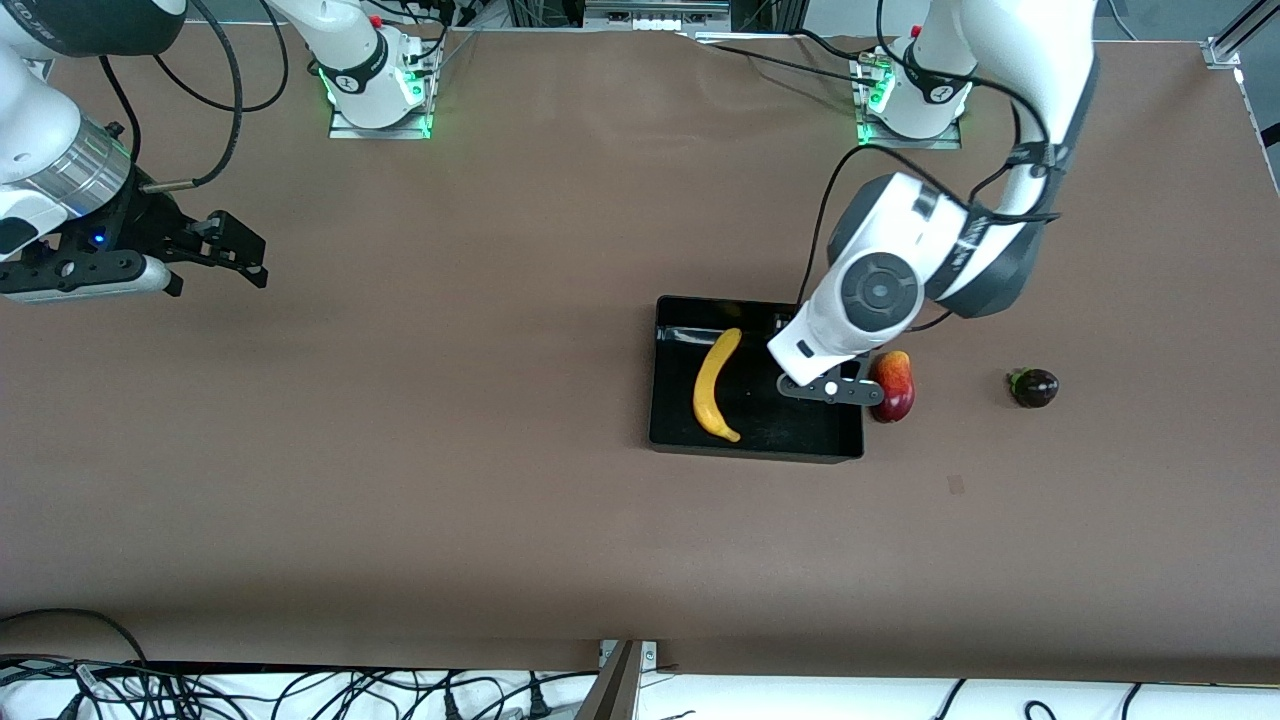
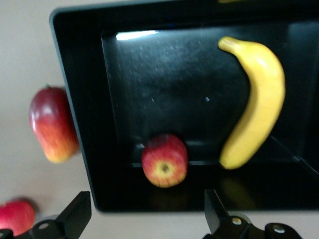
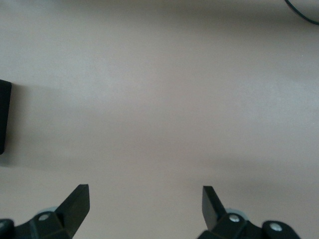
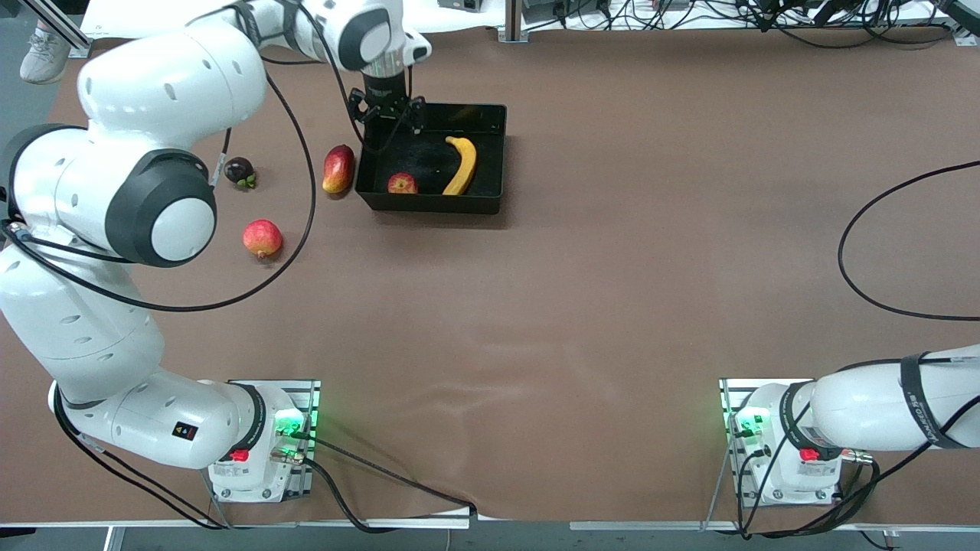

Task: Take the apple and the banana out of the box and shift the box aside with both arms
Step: 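Lower the left gripper onto the red apple in the tray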

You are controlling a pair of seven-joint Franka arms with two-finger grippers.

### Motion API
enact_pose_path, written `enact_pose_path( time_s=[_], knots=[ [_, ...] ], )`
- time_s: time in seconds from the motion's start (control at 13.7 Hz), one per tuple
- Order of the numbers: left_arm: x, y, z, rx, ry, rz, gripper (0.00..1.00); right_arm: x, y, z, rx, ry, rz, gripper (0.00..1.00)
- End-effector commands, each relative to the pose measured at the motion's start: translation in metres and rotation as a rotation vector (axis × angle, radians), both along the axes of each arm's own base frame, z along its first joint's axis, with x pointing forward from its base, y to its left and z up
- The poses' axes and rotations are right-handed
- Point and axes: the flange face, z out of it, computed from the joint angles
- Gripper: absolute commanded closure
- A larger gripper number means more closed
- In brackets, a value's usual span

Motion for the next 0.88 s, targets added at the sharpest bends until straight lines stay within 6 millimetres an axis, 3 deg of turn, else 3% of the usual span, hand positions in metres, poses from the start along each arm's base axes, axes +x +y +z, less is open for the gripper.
enact_pose_path(
  time_s=[0.0, 0.29, 0.44, 0.73, 0.8],
  knots=[
    [-0.022, 0.000, -0.053, 0.008, -0.054, -0.039, 0.00, -0.002, 0.001, 0.006, -0.009, -0.001, 0.004, 0.00],
    [-0.046, -0.001, -0.096, 0.030, -0.075, -0.086, 0.00, -0.002, 0.000, 0.006, -0.009, -0.001, 0.001, 0.00],
    [-0.061, -0.019, -0.103, 0.041, -0.065, -0.090, 0.00, -0.002, 0.000, 0.006, -0.009, -0.001, 0.003, 0.00],
    [-0.071, -0.020, -0.117, 0.055, -0.040, -0.098, 0.00, -0.002, 0.001, 0.006, -0.009, -0.001, 0.003, 0.00],
    [-0.070, -0.019, -0.119, 0.051, -0.043, -0.095, 0.11, -0.002, 0.000, 0.006, -0.009, -0.001, 0.001, 0.00]
  ],
)
